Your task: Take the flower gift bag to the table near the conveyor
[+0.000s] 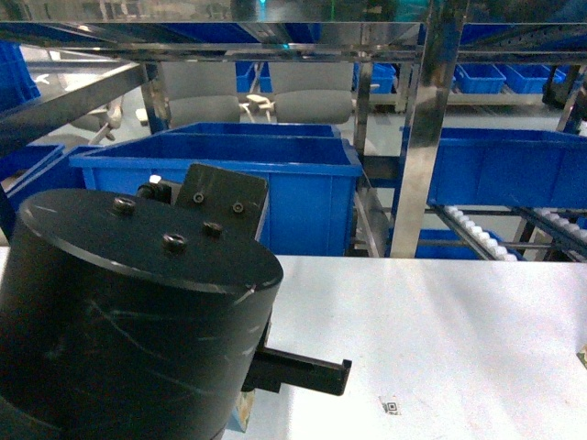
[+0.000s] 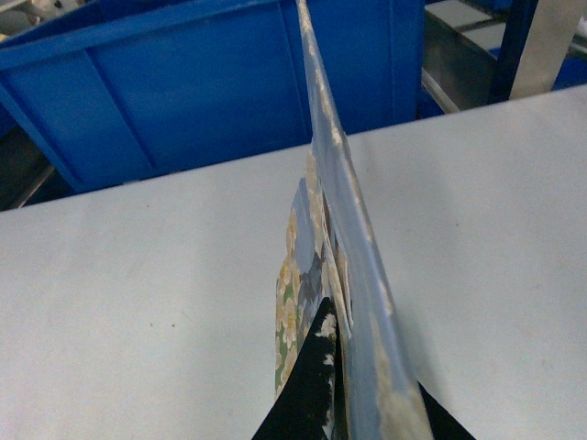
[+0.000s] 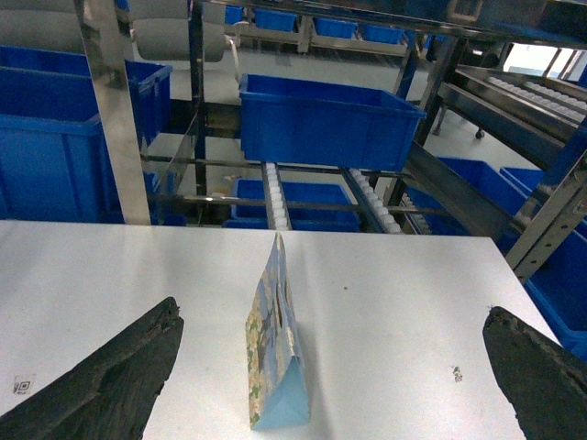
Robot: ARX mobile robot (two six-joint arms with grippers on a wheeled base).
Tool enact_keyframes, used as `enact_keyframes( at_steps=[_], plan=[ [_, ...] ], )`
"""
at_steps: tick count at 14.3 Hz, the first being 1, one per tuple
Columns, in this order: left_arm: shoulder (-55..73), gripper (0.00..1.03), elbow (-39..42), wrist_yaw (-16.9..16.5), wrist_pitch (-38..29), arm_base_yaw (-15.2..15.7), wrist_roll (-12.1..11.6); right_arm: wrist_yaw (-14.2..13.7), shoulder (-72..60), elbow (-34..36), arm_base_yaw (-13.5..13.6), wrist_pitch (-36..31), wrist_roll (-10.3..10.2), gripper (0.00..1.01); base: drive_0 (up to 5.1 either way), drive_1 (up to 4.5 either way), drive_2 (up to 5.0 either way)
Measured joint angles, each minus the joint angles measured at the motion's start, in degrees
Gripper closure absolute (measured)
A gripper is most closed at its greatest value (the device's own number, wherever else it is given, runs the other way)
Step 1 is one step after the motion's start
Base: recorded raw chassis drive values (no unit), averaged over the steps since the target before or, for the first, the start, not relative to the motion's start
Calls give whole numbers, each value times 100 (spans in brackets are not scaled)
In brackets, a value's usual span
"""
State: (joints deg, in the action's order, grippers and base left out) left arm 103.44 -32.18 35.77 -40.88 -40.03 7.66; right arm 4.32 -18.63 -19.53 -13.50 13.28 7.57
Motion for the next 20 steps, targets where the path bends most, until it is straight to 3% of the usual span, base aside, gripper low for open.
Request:
enact_keyframes(
  at_steps=[4,11,12,13,15,18,19,20],
  plan=[
    [232,101,-35,-92,227,-26,413,0,0,0,0,-2,0,3,0,0,0],
    [271,101,306,-72,223,-114,761,0,0,2,0,0,0,3,0,0,0],
    [269,94,328,-74,205,-114,776,0,0,0,0,0,0,3,0,0,0],
    [138,70,374,-114,223,-151,796,0,0,0,0,0,0,3,0,0,0],
    [-190,45,369,-129,278,-133,680,0,0,2,0,0,0,3,0,0,0],
    [-866,11,179,-446,693,-109,166,0,0,2,0,0,0,3,0,0,0],
    [-1115,3,85,-540,914,-42,66,0,0,2,0,0,0,3,0,0,0],
    [-1777,5,61,-723,1281,258,-170,-2,0,2,0,0,0,3,0,0,0]
  ],
)
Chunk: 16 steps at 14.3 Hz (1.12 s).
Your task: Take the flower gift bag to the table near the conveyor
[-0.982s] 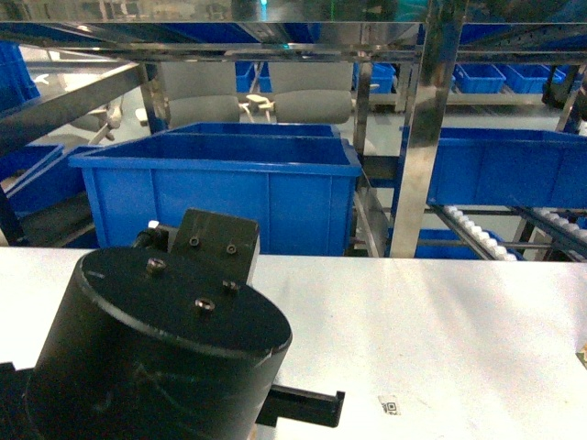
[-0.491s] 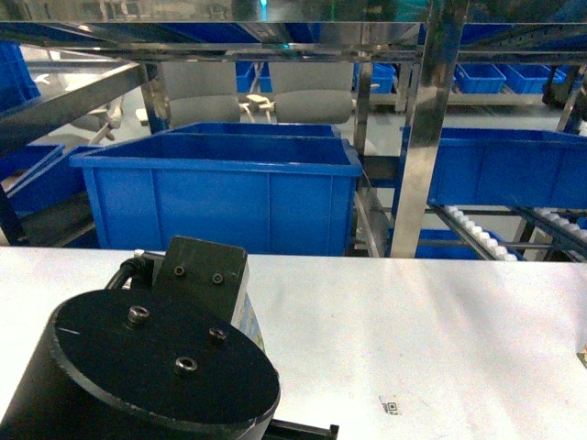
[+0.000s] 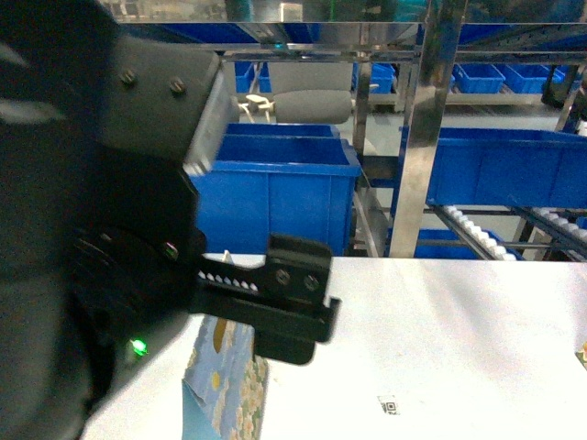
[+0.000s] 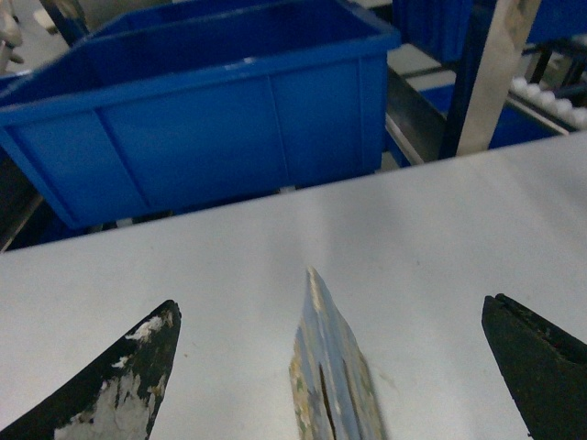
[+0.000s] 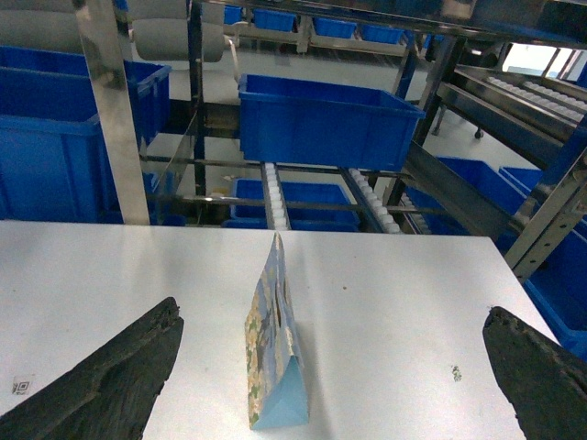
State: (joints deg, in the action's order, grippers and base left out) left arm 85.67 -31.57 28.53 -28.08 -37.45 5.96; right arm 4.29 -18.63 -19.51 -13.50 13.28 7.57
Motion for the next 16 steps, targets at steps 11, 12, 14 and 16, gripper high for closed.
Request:
enact_keyframes(
  at_steps=[11,12,14,16],
  plan=[
    [-4780,5,1211,308,1818,1043,-824,0,0,0,0,0,0,3,0,0,0],
    [-5018,5,1222,387,1790,1027,-935,0,0,0,0,0,0,3,0,0,0],
    [-5010,5,1222,404,1790,1027,-970,0,0,0,0,0,0,3,0,0,0],
    [-5226,19,1613,-310,1060,1333,-824,728,459,415,-254,-874,-269,15,0,0,0]
  ],
)
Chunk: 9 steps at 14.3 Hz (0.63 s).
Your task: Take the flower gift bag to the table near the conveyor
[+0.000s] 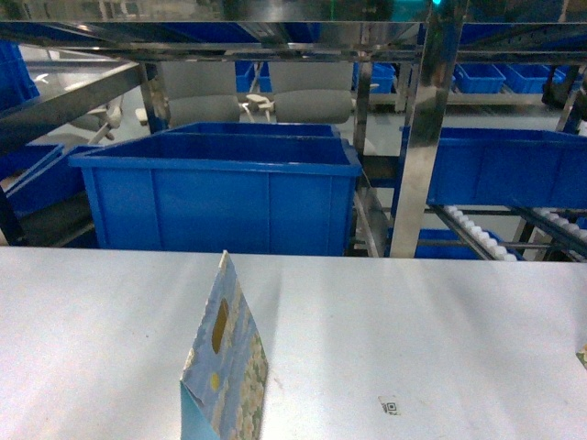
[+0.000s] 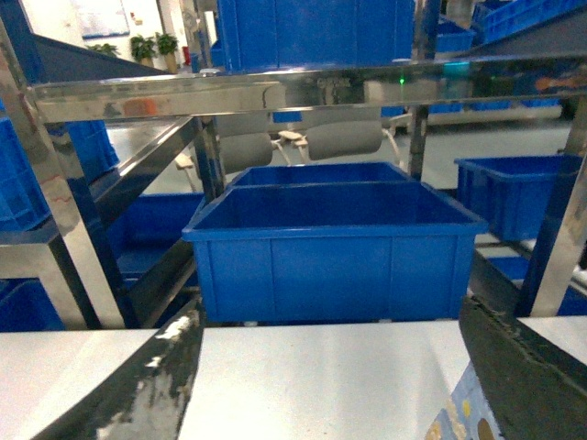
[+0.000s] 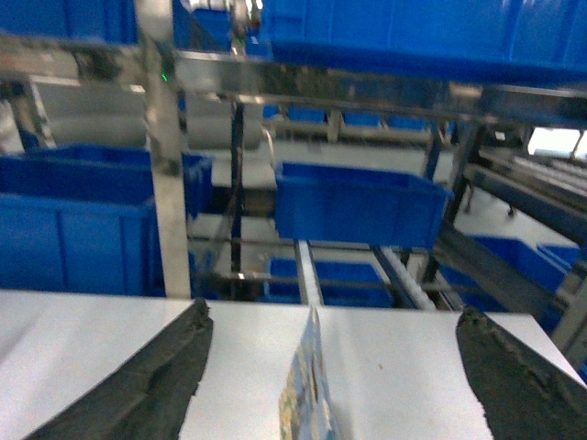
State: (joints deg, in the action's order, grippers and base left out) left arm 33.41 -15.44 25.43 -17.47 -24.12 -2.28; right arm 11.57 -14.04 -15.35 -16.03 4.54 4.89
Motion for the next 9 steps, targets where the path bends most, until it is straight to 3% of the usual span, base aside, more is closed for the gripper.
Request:
enact_keyframes(
  at_steps=[1,2,4,5,6,8,9],
  plan=[
    [-334,34,317,-400,4,358,103,149,501,378,192,-267,-227,30,0,0,0],
    [-544,46,468,-715,50,621,146,52,529,472,455,-306,-304,42,0,0,0],
    [-920,74,723,-1169,164,1058,190,-481,732,756,876,-286,-382,70,0,0,0],
    [-1115,88,859,-1366,249,1261,192,-1025,839,848,1543,-313,-402,85,0,0,0],
    [-1285,102,946,-1554,302,1438,214,-1080,894,905,1648,-350,-402,99,0,0,0],
    [-1585,101,1106,-1823,446,1709,221,-1141,1001,1071,1602,-369,-424,99,0,0,0],
    [-1744,101,1172,-2374,551,2177,219,-1141,1045,1128,1602,-382,-424,99,0,0,0]
  ],
)
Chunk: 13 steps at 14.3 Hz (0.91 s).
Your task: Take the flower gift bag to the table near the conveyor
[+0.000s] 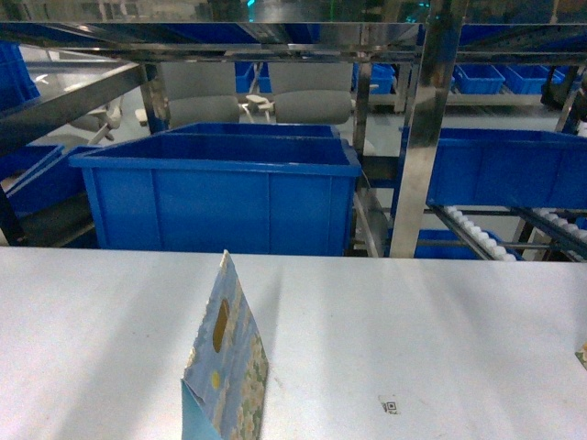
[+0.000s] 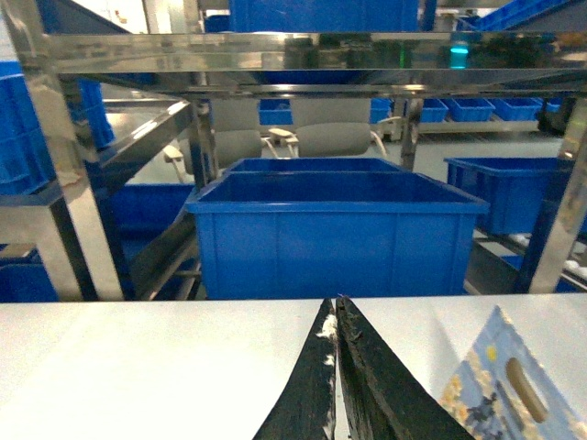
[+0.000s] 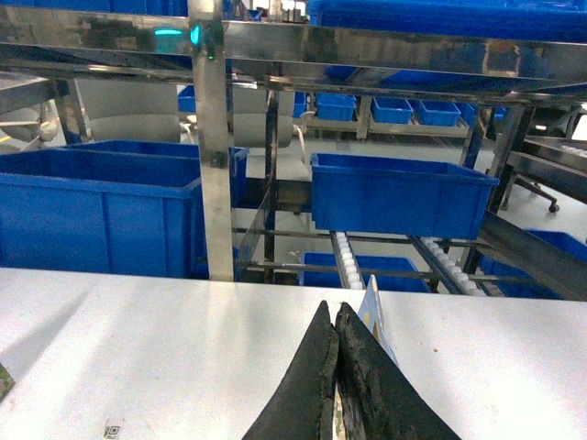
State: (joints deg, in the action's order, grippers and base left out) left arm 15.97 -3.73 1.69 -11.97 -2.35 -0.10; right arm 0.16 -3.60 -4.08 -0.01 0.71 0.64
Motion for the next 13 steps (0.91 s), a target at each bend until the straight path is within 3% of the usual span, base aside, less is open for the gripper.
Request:
enact_keyframes(
  at_steps=[1,6,7,13],
  plan=[
    [-114,101,46,-61,68,286,9,-7,37,44,0,-15,0,99,0,0,0],
    [-647,101,289,-173,278,223,7,-9,291,328,0,-26,-2,99,0,0,0],
    [-1381,101,284,-177,1283,223,7,-2,330,328,0,-66,-2,99,0,0,0],
    [-1537,101,284,-168,1222,223,7,-4,330,328,0,-48,-2,99,0,0,0]
  ],
)
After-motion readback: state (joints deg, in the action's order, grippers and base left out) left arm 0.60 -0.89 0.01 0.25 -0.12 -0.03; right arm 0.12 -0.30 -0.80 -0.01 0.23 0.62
